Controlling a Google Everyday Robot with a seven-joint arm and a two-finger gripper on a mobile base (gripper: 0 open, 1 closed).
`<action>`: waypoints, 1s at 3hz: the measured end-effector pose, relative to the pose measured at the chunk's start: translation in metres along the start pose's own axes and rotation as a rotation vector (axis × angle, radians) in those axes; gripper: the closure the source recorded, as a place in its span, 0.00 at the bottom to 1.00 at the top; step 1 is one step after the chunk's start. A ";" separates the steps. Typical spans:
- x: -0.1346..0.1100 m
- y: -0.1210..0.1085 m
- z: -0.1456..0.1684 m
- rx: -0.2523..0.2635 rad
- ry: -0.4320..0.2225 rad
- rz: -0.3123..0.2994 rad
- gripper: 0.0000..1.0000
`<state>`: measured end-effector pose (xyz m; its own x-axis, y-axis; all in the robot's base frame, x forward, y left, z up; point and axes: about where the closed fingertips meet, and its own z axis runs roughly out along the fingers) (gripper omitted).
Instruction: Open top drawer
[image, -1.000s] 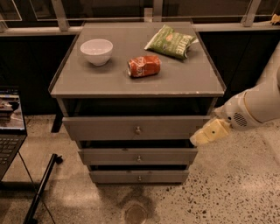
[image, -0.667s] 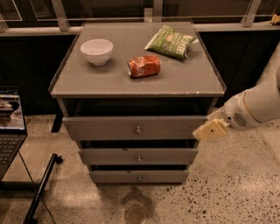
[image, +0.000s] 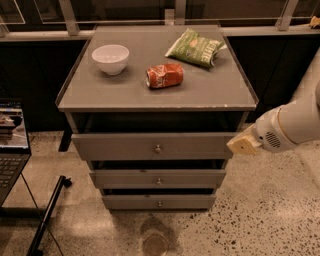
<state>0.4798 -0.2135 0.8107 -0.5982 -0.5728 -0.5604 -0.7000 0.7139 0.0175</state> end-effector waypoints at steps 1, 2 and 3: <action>0.012 0.005 0.021 0.002 -0.085 0.023 1.00; 0.015 0.007 0.053 0.011 -0.214 0.076 1.00; -0.003 -0.012 0.074 0.077 -0.354 0.116 1.00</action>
Offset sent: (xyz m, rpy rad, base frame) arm 0.0698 0.0033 -0.0612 0.2924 -0.4332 -0.2745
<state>0.5184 -0.1908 0.7509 -0.4904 -0.3220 -0.8099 -0.5961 0.8018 0.0422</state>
